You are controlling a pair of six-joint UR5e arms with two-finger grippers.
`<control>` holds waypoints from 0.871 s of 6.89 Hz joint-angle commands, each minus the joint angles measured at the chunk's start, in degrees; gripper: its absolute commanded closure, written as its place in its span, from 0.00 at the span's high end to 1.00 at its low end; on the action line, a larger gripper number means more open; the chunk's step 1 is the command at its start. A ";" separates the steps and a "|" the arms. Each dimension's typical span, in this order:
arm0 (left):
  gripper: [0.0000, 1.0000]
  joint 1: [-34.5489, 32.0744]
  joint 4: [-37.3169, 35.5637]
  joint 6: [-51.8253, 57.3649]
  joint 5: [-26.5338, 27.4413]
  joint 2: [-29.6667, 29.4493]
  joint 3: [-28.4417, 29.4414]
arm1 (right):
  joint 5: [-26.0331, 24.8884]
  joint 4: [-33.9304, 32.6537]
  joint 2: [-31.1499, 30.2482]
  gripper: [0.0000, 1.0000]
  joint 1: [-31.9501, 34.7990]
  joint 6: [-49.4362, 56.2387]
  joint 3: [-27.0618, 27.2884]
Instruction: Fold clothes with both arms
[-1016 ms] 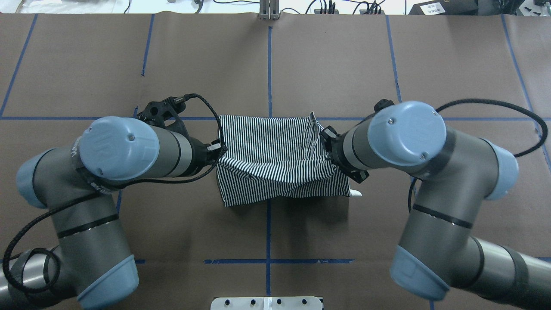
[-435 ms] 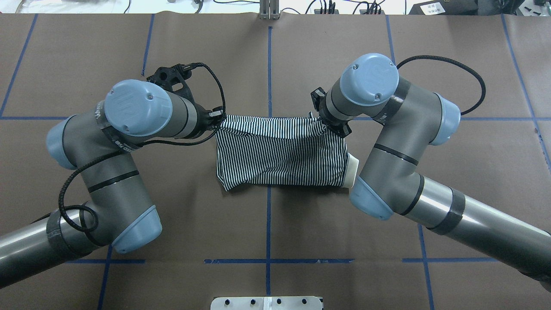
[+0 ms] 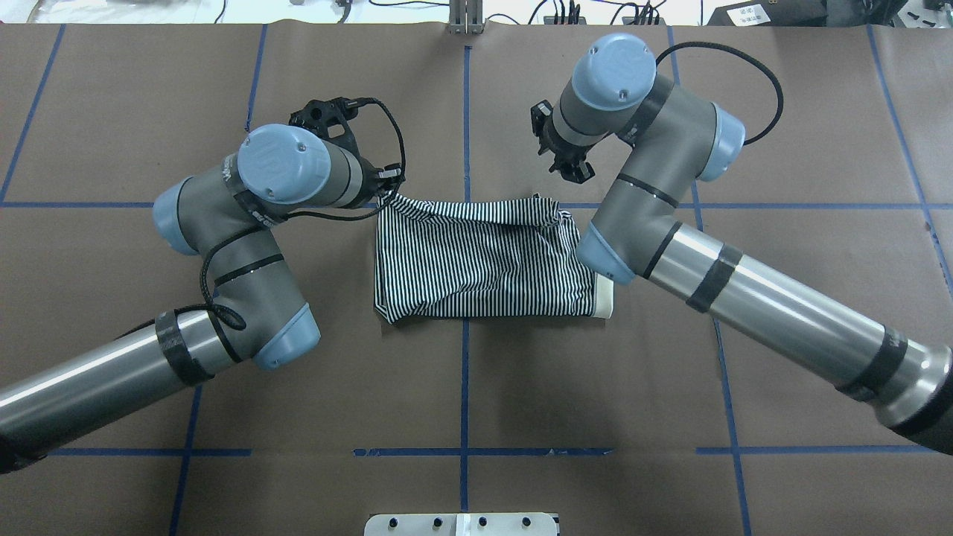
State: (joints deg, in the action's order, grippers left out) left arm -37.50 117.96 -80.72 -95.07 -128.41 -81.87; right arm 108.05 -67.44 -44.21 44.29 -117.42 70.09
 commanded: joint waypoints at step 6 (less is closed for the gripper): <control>0.00 2.07 2.80 1.27 -11.63 -1.93 0.74 | 5.00 -5.85 -9.28 0.00 -4.06 5.09 20.73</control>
State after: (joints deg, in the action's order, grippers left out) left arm -37.23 120.78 -79.50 -106.49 -130.11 -81.41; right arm 114.44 -71.22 -49.51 45.48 -112.73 83.85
